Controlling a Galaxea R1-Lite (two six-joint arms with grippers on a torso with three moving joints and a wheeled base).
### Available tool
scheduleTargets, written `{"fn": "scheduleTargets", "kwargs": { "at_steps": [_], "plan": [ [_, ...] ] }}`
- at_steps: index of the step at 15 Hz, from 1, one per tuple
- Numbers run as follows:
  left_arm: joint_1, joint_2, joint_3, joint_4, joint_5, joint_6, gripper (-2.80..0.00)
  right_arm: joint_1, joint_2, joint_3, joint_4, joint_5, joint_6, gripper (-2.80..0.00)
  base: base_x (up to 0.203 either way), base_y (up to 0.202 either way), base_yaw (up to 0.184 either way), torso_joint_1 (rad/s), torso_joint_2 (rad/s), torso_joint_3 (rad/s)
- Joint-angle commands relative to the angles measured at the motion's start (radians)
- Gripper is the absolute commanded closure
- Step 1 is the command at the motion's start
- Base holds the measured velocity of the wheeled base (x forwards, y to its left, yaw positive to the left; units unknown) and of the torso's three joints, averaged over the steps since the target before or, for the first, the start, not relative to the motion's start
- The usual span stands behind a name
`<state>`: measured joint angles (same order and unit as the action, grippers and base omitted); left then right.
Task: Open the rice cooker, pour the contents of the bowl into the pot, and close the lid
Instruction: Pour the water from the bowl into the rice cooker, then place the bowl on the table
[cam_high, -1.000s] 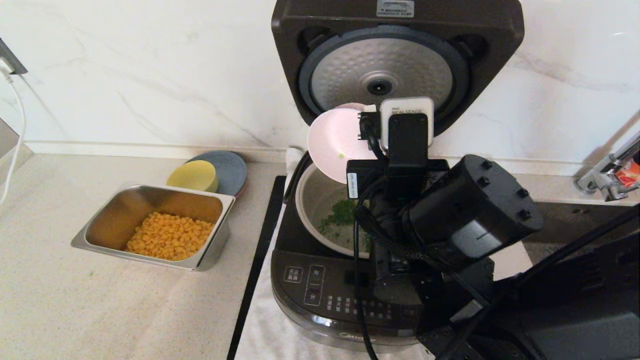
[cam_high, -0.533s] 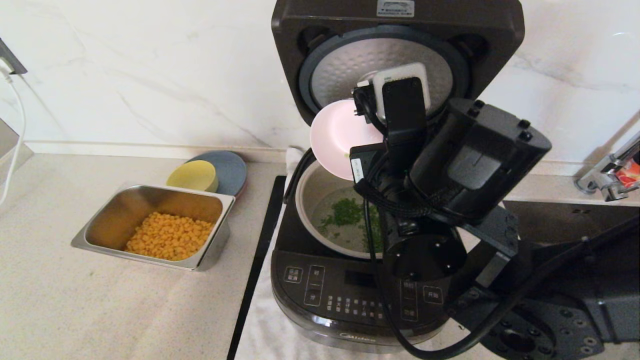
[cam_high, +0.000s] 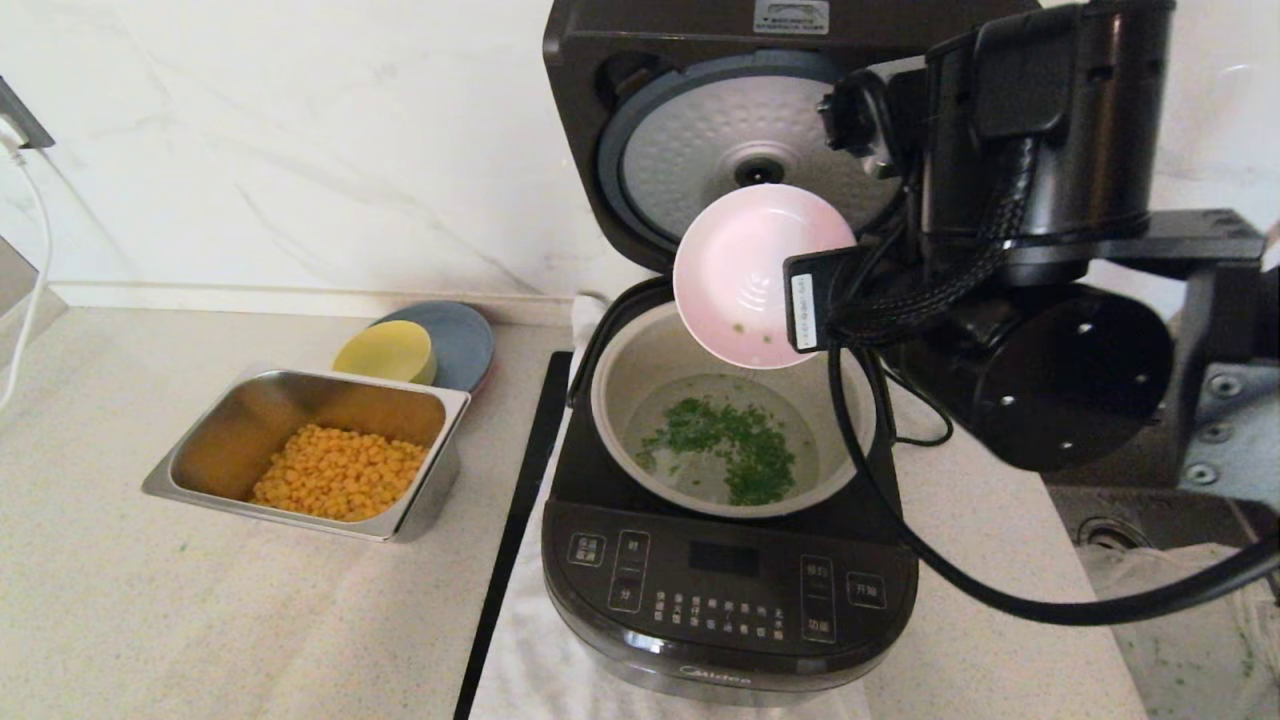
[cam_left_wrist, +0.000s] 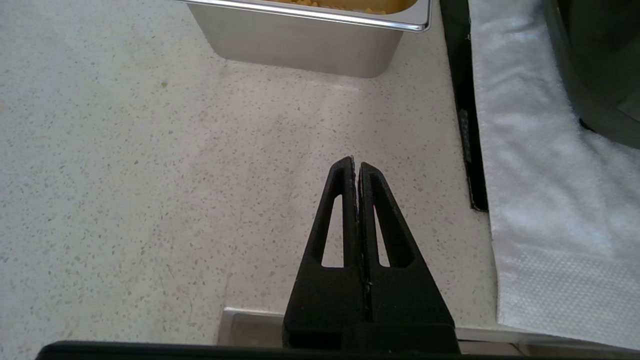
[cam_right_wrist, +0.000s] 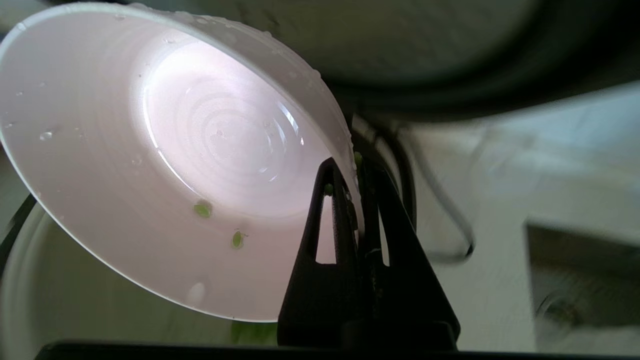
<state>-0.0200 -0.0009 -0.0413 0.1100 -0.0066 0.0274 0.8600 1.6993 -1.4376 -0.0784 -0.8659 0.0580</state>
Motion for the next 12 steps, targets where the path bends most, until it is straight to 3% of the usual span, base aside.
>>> {"fn": "scheduleTargets", "kwargs": {
  "at_steps": [1, 4, 7, 9, 12],
  "plan": [
    [0.0, -0.001, 0.0, 0.0, 0.0, 0.0, 0.0, -0.032, -0.104, -0.08, 0.421, 0.136, 0.201, 0.0, 0.0, 0.0, 0.0, 0.0, 0.0, 0.0],
    [0.0, -0.001, 0.0, 0.0, 0.0, 0.0, 0.0, -0.091, -0.206, -0.149, 0.716, 0.333, 0.374, 0.0, 0.0, 0.0, 0.0, 0.0, 0.0, 0.0],
    [0.0, -0.001, 0.0, 0.0, 0.0, 0.0, 0.0, -0.203, -0.32, -0.144, 0.893, 0.493, 0.433, 0.0, 0.0, 0.0, 0.0, 0.0, 0.0, 0.0],
    [0.0, -0.001, 0.0, 0.0, 0.0, 0.0, 0.0, -0.333, -0.385, -0.129, 0.992, 0.608, 0.458, 0.0, 0.0, 0.0, 0.0, 0.0, 0.0, 0.0],
    [0.0, -0.001, 0.0, 0.0, -0.001, 0.0, 0.0, -0.53, -0.464, 0.026, 1.047, 0.724, 0.453, 0.0, 0.0, 0.0, 0.0, 0.0, 0.0, 0.0]
  ]
}}
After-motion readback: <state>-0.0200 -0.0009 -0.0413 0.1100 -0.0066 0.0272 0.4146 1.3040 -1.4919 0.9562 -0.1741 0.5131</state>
